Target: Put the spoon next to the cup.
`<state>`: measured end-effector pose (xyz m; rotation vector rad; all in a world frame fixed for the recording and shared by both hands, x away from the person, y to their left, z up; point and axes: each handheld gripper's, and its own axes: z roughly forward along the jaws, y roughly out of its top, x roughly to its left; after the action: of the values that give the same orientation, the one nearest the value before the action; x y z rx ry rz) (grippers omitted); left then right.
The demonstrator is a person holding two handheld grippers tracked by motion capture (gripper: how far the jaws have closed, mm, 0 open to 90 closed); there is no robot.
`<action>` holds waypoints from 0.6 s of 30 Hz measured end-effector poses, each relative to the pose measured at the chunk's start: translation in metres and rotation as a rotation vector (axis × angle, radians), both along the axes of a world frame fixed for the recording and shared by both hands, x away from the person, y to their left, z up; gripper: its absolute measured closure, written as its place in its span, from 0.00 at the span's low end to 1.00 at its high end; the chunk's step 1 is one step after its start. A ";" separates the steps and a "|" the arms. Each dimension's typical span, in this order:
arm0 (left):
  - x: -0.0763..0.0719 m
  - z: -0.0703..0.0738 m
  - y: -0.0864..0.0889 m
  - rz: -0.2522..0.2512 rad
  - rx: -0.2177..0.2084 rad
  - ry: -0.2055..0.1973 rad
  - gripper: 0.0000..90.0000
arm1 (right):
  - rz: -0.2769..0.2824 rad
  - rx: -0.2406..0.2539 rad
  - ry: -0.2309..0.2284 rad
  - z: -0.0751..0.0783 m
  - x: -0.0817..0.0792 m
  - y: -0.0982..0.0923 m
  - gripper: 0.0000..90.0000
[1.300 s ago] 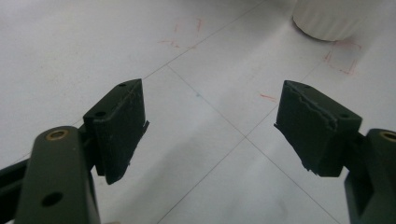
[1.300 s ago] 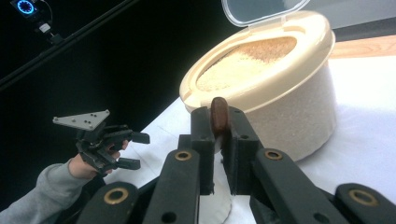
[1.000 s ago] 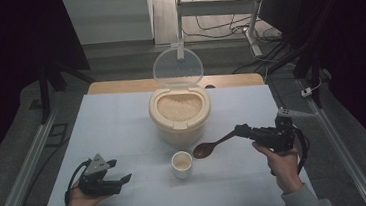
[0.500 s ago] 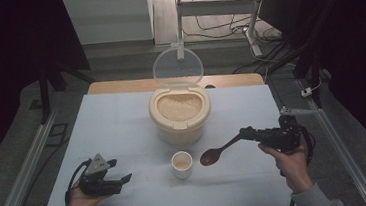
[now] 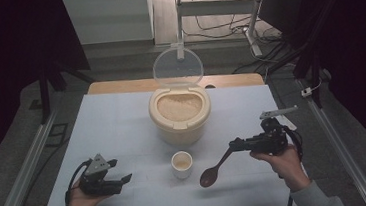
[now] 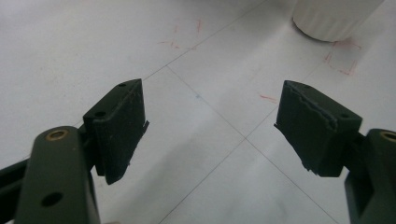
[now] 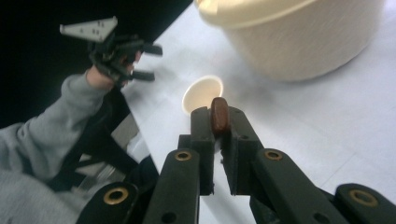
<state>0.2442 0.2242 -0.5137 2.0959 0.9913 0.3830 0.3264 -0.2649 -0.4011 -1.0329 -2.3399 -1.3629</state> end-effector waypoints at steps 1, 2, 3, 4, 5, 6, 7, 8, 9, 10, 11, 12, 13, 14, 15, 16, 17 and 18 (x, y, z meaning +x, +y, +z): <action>0.000 0.000 0.000 0.001 -0.001 0.000 0.26 | 0.011 -0.006 0.007 -0.001 0.001 0.002 0.92; 0.000 0.000 0.000 0.000 0.000 0.000 0.26 | 0.023 -0.012 0.014 -0.002 0.001 0.004 0.92; 0.000 0.000 -0.001 0.000 0.001 0.001 0.26 | 0.033 -0.018 0.021 -0.003 0.002 0.006 0.92; 0.000 0.000 -0.001 -0.002 0.002 0.001 0.26 | 0.039 -0.022 0.029 -0.005 0.003 0.008 0.92; 0.000 0.000 -0.001 -0.004 0.004 0.001 0.26 | 0.044 -0.031 0.034 -0.006 0.004 0.010 0.92; 0.000 0.000 -0.001 -0.006 0.004 0.001 0.26 | 0.052 -0.043 0.038 -0.008 0.005 0.013 0.92; 0.000 0.000 -0.001 -0.006 0.005 0.001 0.26 | 0.057 -0.051 0.041 -0.010 0.006 0.015 0.92; 0.000 0.000 -0.001 -0.005 0.005 0.001 0.26 | 0.062 -0.057 0.045 -0.012 0.007 0.017 0.92; 0.000 0.000 -0.001 -0.006 0.005 0.001 0.26 | 0.064 -0.061 0.048 -0.013 0.008 0.020 0.92; 0.001 0.000 -0.001 -0.005 0.005 0.001 0.26 | 0.067 -0.065 0.050 -0.015 0.009 0.022 0.92; 0.001 0.000 -0.001 -0.005 0.005 0.001 0.26 | 0.070 -0.067 0.054 -0.017 0.010 0.023 0.92; 0.001 0.000 -0.001 -0.005 0.005 0.001 0.26 | 0.072 -0.072 0.057 -0.018 0.011 0.026 0.92; 0.001 0.000 -0.002 -0.006 0.006 0.001 0.26 | 0.074 -0.078 0.059 -0.020 0.012 0.028 0.92; 0.001 0.000 -0.002 -0.006 0.007 0.001 0.26 | 0.077 -0.085 0.059 -0.021 0.013 0.030 0.92; 0.001 0.000 -0.002 -0.006 0.007 0.002 0.26 | 0.078 -0.095 0.064 -0.022 0.014 0.031 0.92; 0.000 0.000 -0.002 -0.005 0.007 0.001 0.26 | 0.078 -0.100 0.064 -0.024 0.015 0.033 0.92; 0.000 0.000 -0.002 -0.005 0.007 0.001 0.26 | 0.079 -0.104 0.067 -0.025 0.017 0.035 0.92; 0.000 0.000 -0.001 -0.005 0.006 0.001 0.26 | 0.078 -0.108 0.067 -0.026 0.018 0.036 0.92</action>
<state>0.2445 0.2228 -0.5138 2.1042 0.9858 0.3833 0.3443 -0.2290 -0.4269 -0.9899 -2.4004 -1.1669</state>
